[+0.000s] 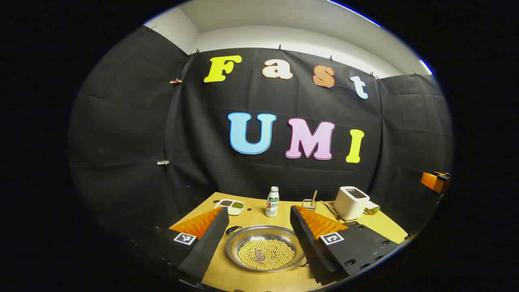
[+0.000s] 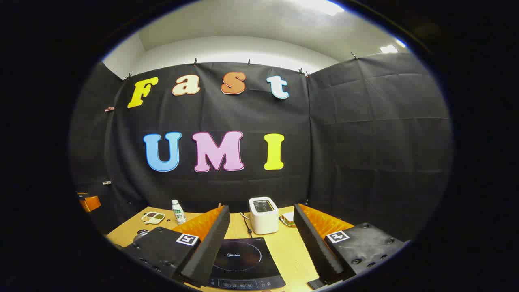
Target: First push the handle of the pot to place it horizontally, then grasp the pot with both hands and set it on the induction cooktop.
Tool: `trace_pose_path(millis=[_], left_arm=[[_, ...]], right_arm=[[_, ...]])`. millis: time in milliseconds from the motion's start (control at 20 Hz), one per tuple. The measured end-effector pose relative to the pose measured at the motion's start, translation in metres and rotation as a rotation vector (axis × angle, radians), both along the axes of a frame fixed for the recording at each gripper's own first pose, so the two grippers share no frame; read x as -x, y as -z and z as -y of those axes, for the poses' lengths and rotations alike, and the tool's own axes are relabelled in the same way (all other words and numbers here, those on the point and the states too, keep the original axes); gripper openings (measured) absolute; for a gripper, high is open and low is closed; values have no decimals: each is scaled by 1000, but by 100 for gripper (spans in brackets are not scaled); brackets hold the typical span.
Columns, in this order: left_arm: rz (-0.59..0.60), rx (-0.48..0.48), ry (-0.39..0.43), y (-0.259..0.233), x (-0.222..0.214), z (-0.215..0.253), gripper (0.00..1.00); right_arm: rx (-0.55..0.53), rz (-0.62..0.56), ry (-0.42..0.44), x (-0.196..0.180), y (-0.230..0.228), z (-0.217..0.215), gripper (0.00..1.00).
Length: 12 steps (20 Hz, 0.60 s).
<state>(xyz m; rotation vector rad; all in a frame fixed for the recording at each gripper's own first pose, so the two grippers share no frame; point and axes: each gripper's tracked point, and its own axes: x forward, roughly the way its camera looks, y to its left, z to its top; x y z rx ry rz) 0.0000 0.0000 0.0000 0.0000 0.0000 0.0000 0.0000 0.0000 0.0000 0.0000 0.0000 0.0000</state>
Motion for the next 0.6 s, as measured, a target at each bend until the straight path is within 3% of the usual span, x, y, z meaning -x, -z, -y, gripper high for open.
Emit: trace_pose_path(millis=[600], left_arm=[[-40,-20,1,21,3,-12,95]], right_arm=[[12,-23,-28,1,5,-18,98]])
